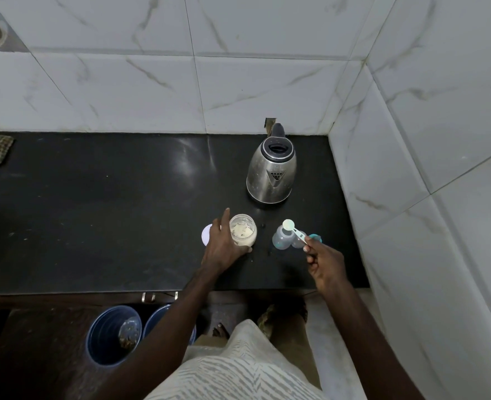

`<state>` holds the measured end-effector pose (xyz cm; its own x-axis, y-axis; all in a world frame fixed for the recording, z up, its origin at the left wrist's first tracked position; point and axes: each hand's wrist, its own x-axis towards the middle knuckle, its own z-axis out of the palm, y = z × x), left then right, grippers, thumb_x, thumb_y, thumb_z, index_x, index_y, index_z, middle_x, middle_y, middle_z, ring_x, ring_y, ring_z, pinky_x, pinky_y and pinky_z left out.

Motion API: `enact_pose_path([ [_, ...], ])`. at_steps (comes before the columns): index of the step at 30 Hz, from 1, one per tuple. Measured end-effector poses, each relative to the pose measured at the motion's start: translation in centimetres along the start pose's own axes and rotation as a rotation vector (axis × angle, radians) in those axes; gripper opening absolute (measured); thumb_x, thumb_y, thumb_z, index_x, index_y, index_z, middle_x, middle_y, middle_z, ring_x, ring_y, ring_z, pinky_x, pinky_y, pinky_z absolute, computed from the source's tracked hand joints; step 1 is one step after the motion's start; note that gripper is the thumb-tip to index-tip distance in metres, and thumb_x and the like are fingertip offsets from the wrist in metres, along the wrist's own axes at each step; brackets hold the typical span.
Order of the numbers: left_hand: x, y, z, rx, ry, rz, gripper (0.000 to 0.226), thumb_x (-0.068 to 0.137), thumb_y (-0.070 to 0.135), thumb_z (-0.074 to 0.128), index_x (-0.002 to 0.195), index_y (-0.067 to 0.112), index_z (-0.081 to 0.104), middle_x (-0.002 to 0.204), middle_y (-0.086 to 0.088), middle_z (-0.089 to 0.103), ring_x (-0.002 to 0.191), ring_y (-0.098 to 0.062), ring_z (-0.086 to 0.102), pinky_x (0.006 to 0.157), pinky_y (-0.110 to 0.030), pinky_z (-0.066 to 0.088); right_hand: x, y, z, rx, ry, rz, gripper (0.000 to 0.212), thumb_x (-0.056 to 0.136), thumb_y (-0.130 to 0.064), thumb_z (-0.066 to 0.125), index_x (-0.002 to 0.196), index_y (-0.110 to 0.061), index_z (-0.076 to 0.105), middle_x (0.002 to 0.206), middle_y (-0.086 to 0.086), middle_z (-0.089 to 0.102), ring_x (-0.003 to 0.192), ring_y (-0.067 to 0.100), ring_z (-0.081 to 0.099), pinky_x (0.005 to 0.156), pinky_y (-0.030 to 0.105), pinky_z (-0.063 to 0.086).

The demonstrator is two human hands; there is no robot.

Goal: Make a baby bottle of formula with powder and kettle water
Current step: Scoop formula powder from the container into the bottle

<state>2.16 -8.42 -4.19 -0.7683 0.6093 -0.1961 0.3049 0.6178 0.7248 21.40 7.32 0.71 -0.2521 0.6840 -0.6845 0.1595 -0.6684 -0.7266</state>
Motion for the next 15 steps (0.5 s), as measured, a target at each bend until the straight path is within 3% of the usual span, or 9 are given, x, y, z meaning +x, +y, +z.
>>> enact_pose_path([
  [3,-1.0,1.8,0.3,0.012,0.162,0.178,0.112,0.072,0.039,0.089,0.16,0.02,0.023,0.163,-0.003,0.026,0.153,-0.018,0.022,0.121,-0.032,0.029,0.7,0.0,-0.7,-0.053,0.037,-0.018,0.017,0.089,-0.02,0.079,0.099,-0.006,0.077,0.072,0.001,0.069,0.052,0.007,0.048,0.046,0.019,0.037],
  [5,-1.5,3.8,0.6,0.002,0.208,0.31,0.096,0.08,0.036,0.082,0.158,0.018,0.029,0.161,-0.002,0.029,0.151,-0.018,0.029,0.119,-0.03,0.032,1.1,0.1,-1.0,-0.089,0.059,-0.036,0.018,0.09,-0.022,0.079,0.099,-0.007,0.077,0.076,0.003,0.071,0.052,0.007,0.049,0.046,0.019,0.038],
  [9,-1.7,7.1,2.7,-0.006,0.048,0.453,0.079,0.09,0.03,0.072,0.156,0.015,0.033,0.154,-0.004,0.039,0.141,-0.017,0.04,0.118,-0.033,0.034,1.6,0.4,-1.2,-0.145,0.079,-0.084,0.017,0.09,-0.023,0.079,0.097,-0.008,0.077,0.08,0.006,0.073,0.054,0.009,0.051,0.043,0.018,0.036],
  [15,-0.8,7.0,6.6,-0.004,-0.125,0.284,0.094,0.085,0.027,0.079,0.16,0.008,0.025,0.157,-0.01,0.04,0.142,-0.02,0.04,0.117,-0.027,0.03,1.9,0.6,-0.7,-0.231,0.117,-0.211,0.015,0.091,-0.022,0.077,0.088,-0.007,0.078,0.074,0.005,0.073,0.05,0.009,0.05,0.044,0.019,0.037],
])
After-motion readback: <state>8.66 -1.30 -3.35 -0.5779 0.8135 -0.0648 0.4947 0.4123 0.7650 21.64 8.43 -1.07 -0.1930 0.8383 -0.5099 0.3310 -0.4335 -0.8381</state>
